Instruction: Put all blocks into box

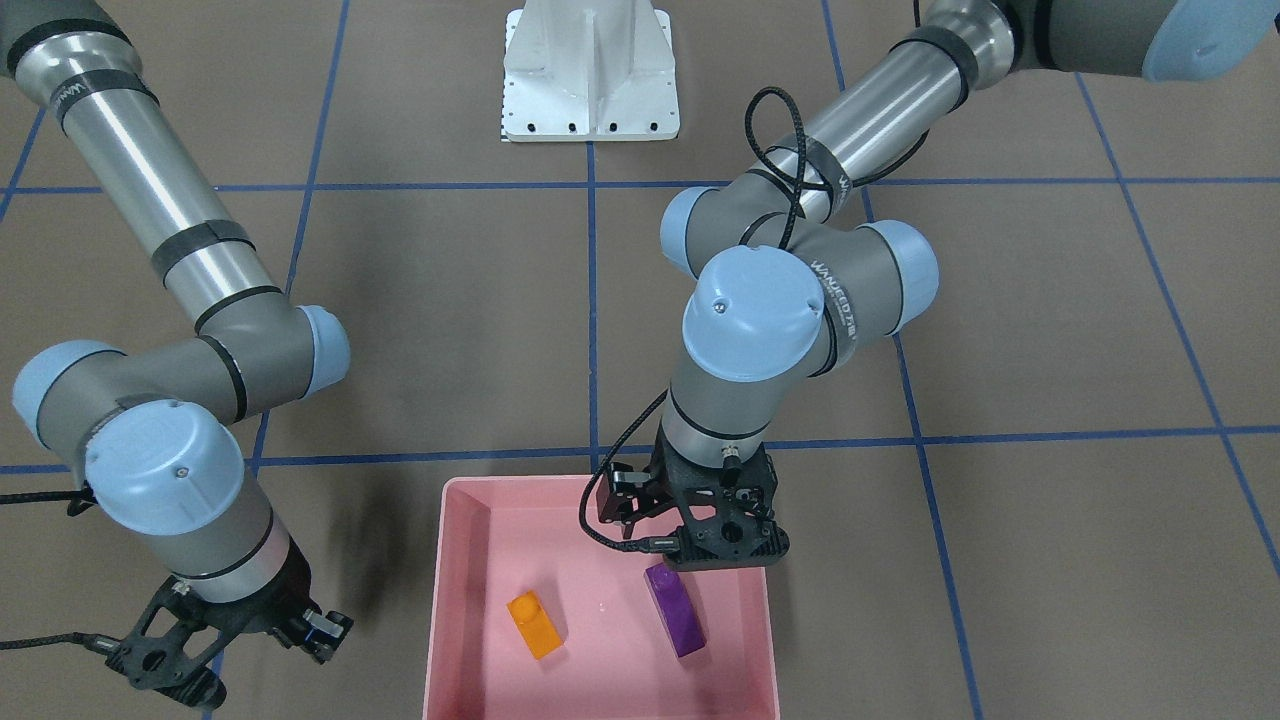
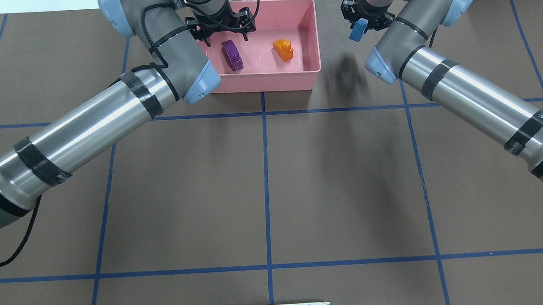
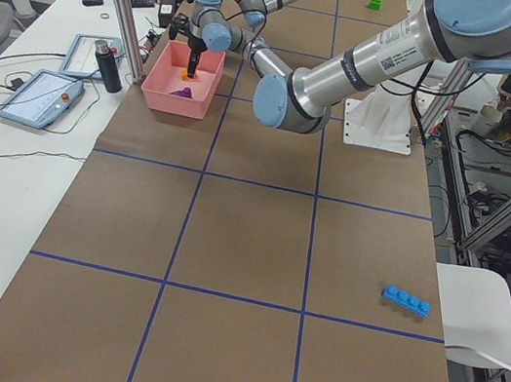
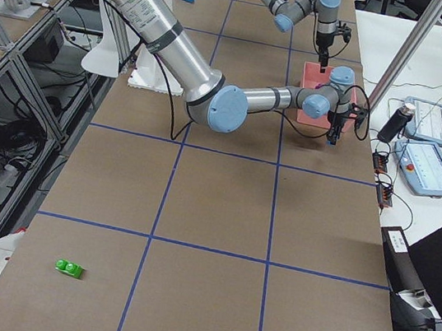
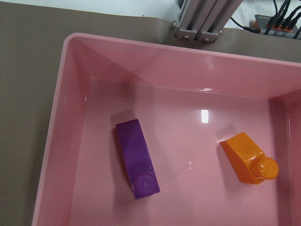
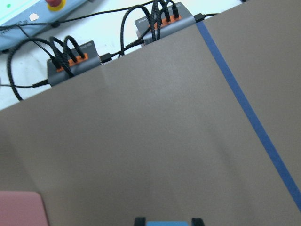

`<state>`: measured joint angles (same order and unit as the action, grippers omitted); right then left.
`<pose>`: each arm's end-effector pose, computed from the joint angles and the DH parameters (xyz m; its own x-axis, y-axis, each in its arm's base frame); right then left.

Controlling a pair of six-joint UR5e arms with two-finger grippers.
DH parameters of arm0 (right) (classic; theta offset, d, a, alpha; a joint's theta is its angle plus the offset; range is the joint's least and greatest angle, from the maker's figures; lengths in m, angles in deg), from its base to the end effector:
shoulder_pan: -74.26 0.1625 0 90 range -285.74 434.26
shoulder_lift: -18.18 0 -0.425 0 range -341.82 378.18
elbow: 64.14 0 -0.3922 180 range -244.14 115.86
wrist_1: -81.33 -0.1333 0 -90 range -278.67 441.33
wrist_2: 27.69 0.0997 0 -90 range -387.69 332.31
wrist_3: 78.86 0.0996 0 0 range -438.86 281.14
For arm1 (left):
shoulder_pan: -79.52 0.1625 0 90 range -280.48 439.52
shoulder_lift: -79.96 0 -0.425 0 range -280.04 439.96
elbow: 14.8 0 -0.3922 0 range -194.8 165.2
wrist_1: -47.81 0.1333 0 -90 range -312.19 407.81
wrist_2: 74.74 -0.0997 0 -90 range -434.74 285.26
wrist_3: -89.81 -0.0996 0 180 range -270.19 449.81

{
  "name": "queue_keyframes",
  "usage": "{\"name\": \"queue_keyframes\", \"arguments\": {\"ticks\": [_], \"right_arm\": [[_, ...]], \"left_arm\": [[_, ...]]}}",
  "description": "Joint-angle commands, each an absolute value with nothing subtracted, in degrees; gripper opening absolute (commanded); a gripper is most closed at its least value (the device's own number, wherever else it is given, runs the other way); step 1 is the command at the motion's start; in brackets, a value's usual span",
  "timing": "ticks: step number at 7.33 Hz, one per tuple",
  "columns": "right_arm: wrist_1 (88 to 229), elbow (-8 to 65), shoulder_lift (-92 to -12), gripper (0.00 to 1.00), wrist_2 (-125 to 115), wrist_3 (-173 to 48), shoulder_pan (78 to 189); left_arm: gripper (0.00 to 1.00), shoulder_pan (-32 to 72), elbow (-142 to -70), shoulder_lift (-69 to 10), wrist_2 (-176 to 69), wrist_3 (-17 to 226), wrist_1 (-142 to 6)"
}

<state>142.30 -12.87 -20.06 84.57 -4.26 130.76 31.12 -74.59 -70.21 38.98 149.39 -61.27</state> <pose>-0.3904 -0.7630 0.3388 0.5628 0.4050 0.7205 -0.5002 0.8609 -0.0932 0.4898 -0.6921 0.1625 0.6198 0.0001 -0.7847 0.1961 0.9683 0.1550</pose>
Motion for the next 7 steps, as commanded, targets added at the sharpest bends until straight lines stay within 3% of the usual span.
{"name": "queue_keyframes", "arguments": {"ticks": [1, 4, 5, 6, 7], "right_arm": [[147.04, -6.95, -19.18, 0.00, 91.19, -4.42, 135.68], [152.31, -7.70, -11.65, 0.00, 86.87, -1.36, 130.11], [153.05, -14.15, -5.69, 0.00, 79.61, -0.12, 125.38], [152.97, -18.22, -2.24, 0.40, 76.23, 0.33, 121.94], [153.57, -18.17, -2.38, 0.99, 75.15, 0.33, 120.07]], "left_arm": [[1.00, 29.08, -82.80, -61.05, 41.69, 140.39, -60.91], [1.00, 25.92, -89.67, -49.89, 42.95, 124.94, -61.00], [1.00, 24.42, -91.25, -46.20, 44.78, 120.62, -61.08], [1.00, 22.93, -92.83, -43.47, 46.19, 118.40, -61.35], [1.00, 22.83, -97.20, -38.48, 46.29, 118.55, -61.35]]}}
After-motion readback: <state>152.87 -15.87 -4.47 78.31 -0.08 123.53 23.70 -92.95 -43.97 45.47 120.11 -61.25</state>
